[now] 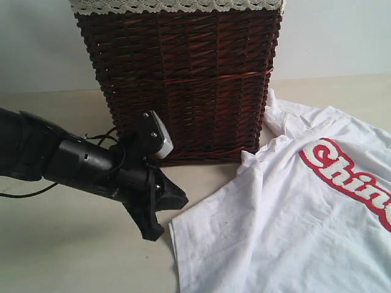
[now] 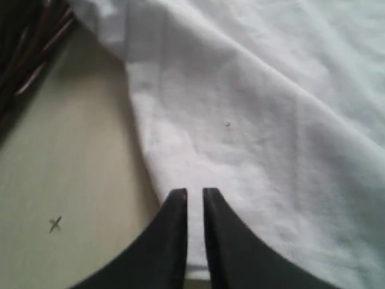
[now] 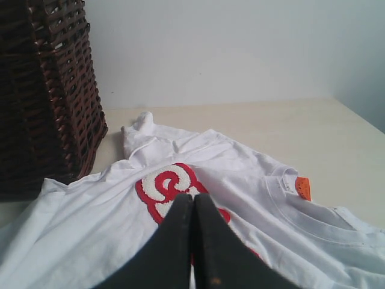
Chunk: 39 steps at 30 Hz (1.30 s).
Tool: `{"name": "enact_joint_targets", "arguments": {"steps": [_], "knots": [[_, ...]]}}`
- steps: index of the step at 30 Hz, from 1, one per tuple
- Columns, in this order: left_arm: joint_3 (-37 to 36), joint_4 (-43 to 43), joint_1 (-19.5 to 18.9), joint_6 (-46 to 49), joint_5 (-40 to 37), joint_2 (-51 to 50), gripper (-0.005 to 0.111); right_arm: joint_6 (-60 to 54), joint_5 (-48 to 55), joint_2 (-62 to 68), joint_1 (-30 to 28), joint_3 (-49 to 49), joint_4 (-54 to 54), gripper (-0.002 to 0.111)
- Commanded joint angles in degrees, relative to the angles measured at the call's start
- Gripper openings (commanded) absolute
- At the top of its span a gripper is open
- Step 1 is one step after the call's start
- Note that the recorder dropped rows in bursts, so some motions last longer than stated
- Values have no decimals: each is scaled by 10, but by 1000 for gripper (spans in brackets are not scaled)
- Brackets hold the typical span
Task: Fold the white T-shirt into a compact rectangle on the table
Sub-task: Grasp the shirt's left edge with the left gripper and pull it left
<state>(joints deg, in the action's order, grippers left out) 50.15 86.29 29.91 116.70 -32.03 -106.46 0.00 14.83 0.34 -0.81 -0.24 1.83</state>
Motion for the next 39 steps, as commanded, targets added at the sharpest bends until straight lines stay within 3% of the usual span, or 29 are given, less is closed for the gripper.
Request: {"name": "enact_joint_targets", "arguments": {"steps": [1,3,5,9,12,14,20,22,24,31,36,39], "knots": [[10,45,25,36,0,-48,67,-4,-1,-3,-2,2,-2,0],[15,61,34,36,28,-66,76,-4,-1,-3,-2,2,-2,0],[21,56,40,32,47,-76,70,-4,-1,-3,-2,2,-2,0],[33,43,50,26,46,-77,37,-4,-1,-3,-2,2,-2,0],[33,25,50,14,51,-79,19,-4,-1,-3,-2,2,-2,0],[33,-3,50,13,57,-79,0,-4,-1,-3,-2,2,-2,0],[33,-9,44,15,102,-29,0,-4,-1,-3,-2,2,-2,0],[33,-45,42,16,123,2,0,-4,-1,-3,-2,2,-2,0],[33,-143,42,5,136,26,0,-4,-1,-3,-2,2,-2,0],[33,-389,28,-207,105,49,0,-4,-1,-3,-2,2,-2,0],[33,-486,-13,-306,68,49,0,-4,-1,-3,-2,2,-2,0],[33,-501,-51,-333,42,49,0,-4,-1,-3,-2,2,-2,0]]}}
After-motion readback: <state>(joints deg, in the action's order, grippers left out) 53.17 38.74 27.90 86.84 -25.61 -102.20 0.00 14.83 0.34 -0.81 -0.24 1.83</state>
